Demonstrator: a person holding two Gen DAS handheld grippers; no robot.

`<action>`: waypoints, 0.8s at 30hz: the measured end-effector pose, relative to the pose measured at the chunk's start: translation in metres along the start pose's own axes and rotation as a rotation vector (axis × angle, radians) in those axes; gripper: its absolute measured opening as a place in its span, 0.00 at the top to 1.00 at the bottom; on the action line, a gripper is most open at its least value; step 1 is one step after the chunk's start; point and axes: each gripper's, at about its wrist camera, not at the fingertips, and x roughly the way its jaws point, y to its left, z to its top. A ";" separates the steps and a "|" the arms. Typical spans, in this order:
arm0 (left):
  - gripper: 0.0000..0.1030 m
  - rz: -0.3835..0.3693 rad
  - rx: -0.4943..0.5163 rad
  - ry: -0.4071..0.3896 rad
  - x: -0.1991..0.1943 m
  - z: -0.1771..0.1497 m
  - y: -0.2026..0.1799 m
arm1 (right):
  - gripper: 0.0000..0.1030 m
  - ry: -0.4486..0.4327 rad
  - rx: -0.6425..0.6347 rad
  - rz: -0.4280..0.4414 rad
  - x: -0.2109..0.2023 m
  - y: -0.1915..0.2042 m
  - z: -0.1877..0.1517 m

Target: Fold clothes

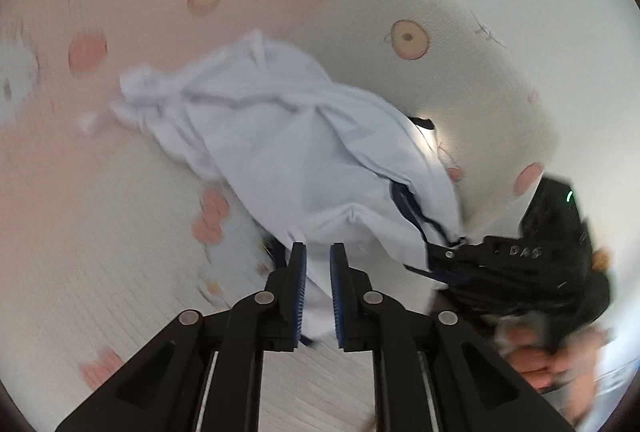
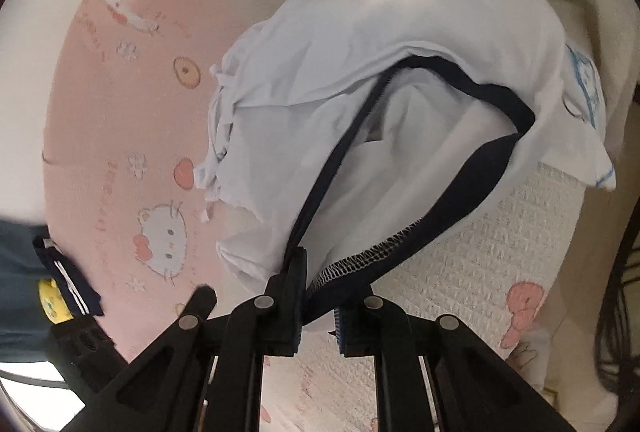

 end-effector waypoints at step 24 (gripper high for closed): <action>0.14 0.133 -0.100 -0.079 0.075 -0.032 -0.003 | 0.89 -0.054 0.082 0.079 0.010 -0.007 0.031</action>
